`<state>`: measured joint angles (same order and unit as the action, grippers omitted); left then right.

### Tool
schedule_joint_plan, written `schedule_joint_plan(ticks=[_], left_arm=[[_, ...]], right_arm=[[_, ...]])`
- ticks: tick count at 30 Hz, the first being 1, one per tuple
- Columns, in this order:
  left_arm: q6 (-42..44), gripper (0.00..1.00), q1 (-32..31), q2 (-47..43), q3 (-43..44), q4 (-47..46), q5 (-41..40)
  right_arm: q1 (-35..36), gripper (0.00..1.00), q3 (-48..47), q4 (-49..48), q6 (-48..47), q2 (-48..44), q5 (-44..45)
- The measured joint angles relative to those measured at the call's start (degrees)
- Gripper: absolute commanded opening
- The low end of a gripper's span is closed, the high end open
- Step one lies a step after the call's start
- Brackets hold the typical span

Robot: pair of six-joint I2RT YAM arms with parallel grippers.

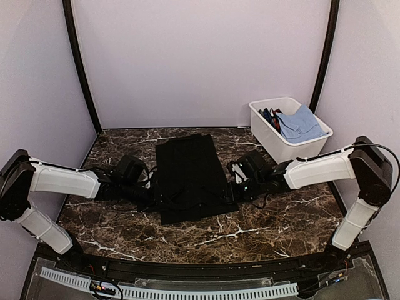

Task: Fold and stack the long sleeve shirts
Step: Fold the rectangle-folded shirt at the center of the board.

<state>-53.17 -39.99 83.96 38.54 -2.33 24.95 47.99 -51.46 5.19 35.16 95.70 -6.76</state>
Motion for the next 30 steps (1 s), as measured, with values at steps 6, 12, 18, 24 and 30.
schedule_joint_plan(ticks=[6,12,18,24,30], left_arm=[[-0.02,0.12,-0.04,0.02,0.57,0.09,-0.74],[0.02,0.07,-0.04,0.02,1.73,0.31,-1.77],[0.04,0.02,-0.04,0.02,2.75,0.83,-3.52],[0.5,0.0,1.44,0.22,6.32,3.06,-5.9],[0.66,0.0,6.84,4.13,9.53,2.4,-6.6]], right_arm=[[0.42,0.55,-1.66,1.55,-1.88,2.49,2.6],[0.42,0.39,-5.68,2.75,-3.39,5.81,6.14],[0.42,0.03,-10.58,4.55,-4.7,6.93,9.22],[0.42,0.0,-17.99,7.08,-6.23,10.23,12.15],[-0.15,0.0,-27.02,9.68,-7.06,15.89,14.29]])
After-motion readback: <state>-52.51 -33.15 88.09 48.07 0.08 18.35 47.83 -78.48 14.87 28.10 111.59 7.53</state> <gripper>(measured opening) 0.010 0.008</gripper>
